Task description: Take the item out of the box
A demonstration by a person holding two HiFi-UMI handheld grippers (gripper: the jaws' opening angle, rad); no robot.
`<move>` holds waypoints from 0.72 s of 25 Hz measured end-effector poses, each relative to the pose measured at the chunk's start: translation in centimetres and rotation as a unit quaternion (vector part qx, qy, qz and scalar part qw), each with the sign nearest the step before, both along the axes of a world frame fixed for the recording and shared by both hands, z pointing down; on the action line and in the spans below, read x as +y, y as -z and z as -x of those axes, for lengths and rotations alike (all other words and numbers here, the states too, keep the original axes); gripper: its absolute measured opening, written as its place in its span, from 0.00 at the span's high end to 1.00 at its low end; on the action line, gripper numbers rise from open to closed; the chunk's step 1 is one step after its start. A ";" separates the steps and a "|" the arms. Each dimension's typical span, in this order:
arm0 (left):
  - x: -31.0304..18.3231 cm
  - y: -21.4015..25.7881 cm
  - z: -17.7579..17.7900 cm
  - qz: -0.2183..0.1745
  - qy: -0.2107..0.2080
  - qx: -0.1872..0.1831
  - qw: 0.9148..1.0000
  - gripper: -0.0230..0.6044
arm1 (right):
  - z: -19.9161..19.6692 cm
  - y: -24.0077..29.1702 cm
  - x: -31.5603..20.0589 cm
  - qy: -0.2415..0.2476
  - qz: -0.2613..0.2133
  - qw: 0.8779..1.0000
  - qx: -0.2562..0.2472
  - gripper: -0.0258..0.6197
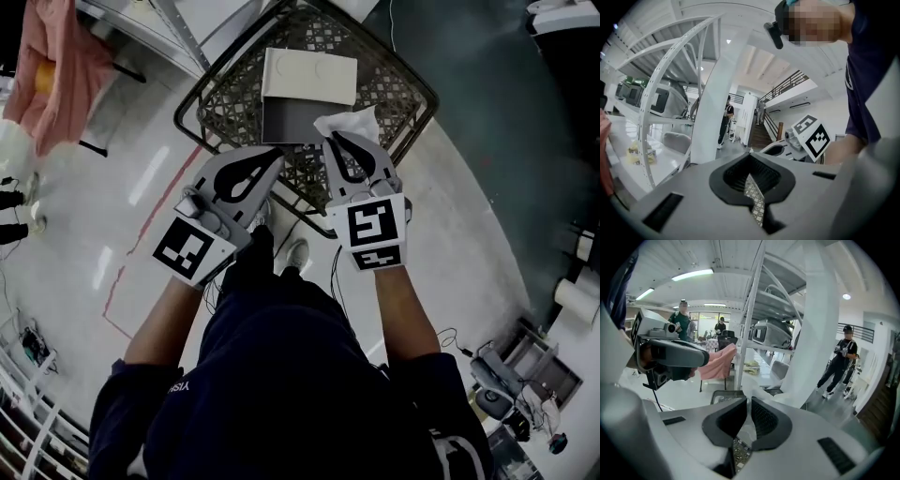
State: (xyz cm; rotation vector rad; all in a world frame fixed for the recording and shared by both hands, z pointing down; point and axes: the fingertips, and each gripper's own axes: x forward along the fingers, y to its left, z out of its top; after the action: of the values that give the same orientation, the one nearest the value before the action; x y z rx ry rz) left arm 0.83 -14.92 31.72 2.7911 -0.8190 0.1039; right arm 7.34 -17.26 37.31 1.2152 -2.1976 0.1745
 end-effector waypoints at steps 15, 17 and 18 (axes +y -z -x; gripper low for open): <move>5.8 7.2 -0.8 -0.074 0.003 0.000 0.997 0.95 | -0.2 11.2 6.6 0.012 -0.121 0.992 -0.027 0.89; 6.4 7.9 -1.1 -0.080 0.002 0.000 0.997 0.95 | -0.4 12.4 7.4 0.015 -0.133 0.991 -0.028 0.89; 6.8 8.2 -1.2 -0.083 0.001 0.001 0.997 0.95 | -0.4 13.0 7.8 0.015 -0.139 0.990 -0.030 0.89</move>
State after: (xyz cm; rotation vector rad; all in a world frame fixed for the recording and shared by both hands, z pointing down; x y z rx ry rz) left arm 2.05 -8.16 23.53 2.9443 -0.8678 0.0350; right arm 7.78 -9.47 24.31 1.3374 -2.3493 -0.1141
